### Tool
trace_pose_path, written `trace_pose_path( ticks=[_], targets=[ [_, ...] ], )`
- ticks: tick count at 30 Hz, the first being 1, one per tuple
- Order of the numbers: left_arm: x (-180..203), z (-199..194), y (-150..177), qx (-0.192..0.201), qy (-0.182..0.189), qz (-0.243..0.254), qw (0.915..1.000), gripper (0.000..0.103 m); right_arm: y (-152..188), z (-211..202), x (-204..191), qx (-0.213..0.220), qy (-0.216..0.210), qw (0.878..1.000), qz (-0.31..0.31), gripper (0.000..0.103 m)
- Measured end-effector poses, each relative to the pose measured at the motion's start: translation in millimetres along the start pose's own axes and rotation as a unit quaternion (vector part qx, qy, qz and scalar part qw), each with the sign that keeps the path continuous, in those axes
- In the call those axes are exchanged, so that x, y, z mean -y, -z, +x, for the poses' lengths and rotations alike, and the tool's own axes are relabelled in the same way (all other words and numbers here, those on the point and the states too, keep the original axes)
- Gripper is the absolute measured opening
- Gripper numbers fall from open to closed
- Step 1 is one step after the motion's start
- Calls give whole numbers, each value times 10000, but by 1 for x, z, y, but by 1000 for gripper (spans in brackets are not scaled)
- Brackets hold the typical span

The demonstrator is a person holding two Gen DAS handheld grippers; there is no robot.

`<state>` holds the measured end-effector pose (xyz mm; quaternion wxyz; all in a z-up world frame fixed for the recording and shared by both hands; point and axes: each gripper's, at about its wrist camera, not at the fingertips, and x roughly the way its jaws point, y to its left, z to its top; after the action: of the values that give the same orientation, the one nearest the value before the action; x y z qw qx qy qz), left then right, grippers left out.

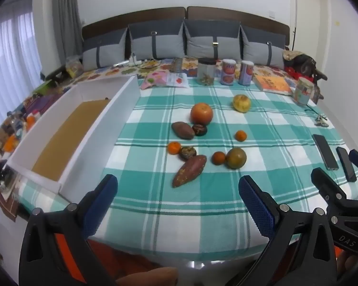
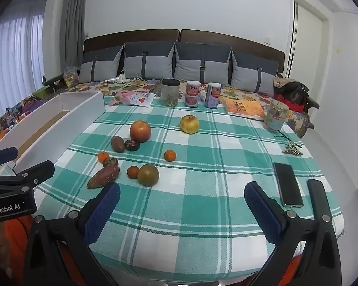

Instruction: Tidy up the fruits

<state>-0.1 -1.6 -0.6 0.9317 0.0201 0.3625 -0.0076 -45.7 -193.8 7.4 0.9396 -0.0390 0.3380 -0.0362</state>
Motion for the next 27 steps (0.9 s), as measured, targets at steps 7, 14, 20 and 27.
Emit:
trace_pose_path(
  ticks=[7, 14, 20, 27],
  targets=[
    [7, -3, 5, -44, 53, 143, 9999, 102, 13, 6, -11, -152, 149, 9996, -169, 103],
    [0, 14, 23, -340, 6, 27, 9994, 102, 13, 16, -13, -416, 254, 9986, -208, 103],
    [4, 17, 23, -391, -19, 60, 9992, 102, 16, 22, -9, -545, 240, 9981, -125, 103],
    [5, 20, 24, -404, -15, 33, 9992, 102, 19, 24, -7, -577, 227, 9981, -67, 103]
  ],
)
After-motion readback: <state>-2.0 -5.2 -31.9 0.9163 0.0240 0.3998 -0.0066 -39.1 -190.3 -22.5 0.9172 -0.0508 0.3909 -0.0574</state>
